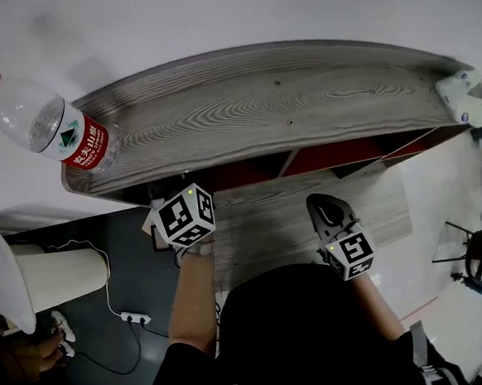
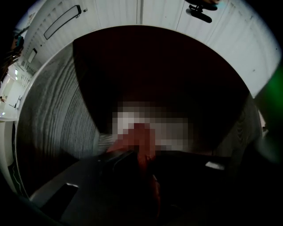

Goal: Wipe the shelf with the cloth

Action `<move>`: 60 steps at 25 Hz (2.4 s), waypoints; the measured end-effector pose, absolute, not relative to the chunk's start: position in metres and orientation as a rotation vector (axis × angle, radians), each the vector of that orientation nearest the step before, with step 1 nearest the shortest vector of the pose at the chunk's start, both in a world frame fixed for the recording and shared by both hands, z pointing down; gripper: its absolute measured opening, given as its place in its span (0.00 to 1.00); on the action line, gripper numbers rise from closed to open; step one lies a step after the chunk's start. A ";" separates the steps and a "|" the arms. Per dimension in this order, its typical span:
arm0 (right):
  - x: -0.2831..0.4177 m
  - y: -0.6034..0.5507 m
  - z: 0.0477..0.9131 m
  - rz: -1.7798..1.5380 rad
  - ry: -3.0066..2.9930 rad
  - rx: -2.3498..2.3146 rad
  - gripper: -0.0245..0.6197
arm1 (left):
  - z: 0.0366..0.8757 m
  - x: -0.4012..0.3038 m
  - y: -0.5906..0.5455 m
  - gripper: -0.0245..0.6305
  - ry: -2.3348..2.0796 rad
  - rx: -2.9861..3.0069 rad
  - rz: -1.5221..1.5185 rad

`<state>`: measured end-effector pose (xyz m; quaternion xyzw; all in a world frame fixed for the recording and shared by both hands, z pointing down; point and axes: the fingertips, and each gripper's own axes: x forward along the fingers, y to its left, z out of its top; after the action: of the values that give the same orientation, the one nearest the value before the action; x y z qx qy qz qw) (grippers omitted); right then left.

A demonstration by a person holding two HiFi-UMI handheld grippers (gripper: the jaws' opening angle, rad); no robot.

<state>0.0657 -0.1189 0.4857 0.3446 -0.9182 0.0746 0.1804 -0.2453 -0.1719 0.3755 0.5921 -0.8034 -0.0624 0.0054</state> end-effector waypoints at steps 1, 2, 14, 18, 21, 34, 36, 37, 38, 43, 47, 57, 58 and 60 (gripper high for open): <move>0.066 -0.118 0.486 0.211 -2.594 0.976 0.05 | 0.375 -0.242 -0.174 0.12 -2.516 1.868 -0.184; 0.067 -0.118 0.486 0.212 -2.592 0.979 0.05 | 0.374 -0.238 -0.176 0.12 -2.518 1.881 -0.170; 0.114 -0.106 0.486 0.222 -2.526 1.119 0.05 | 0.348 -0.149 -0.205 0.12 -2.382 2.276 -0.064; 0.133 -0.102 0.484 0.227 -2.505 1.173 0.05 | 0.351 -0.115 -0.215 0.12 -2.250 2.392 -0.026; 0.145 -0.101 0.484 0.234 -2.492 1.205 0.05 | 0.360 -0.087 -0.222 0.12 -2.123 2.493 0.065; 0.134 -0.104 0.486 0.253 -2.528 1.172 0.05 | 0.406 -0.086 -0.220 0.12 -1.956 2.464 0.401; 0.126 -0.106 0.486 0.252 -2.542 1.148 0.05 | 0.411 -0.097 -0.216 0.12 -1.971 2.429 0.425; 0.121 -0.106 0.485 0.250 -2.550 1.134 0.05 | 0.413 -0.104 -0.214 0.12 -1.983 2.410 0.433; 0.116 -0.106 0.486 0.248 -2.558 1.119 0.05 | 0.415 -0.112 -0.211 0.12 -1.996 2.390 0.439; 0.091 -0.105 0.488 0.247 -2.590 1.048 0.05 | 0.420 -0.159 -0.197 0.12 -2.080 2.278 0.455; 0.072 -0.104 0.488 0.242 -2.613 0.997 0.05 | 0.420 -0.201 -0.183 0.12 -2.184 2.159 0.473; 0.030 -0.096 0.491 0.236 -2.650 0.900 0.05 | 0.419 -0.261 -0.159 0.12 -2.299 1.954 0.348; 0.028 -0.095 0.490 0.235 -2.654 0.896 0.05 | 0.419 -0.262 -0.159 0.12 -2.298 1.953 0.343; 0.027 -0.094 0.489 0.235 -2.657 0.898 0.05 | 0.419 -0.263 -0.158 0.12 -2.291 1.952 0.328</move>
<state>0.0266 -0.0943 0.4888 0.3148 -0.9315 0.0823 0.1628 -0.2626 -0.1583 0.4190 0.6437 -0.7555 0.1082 0.0567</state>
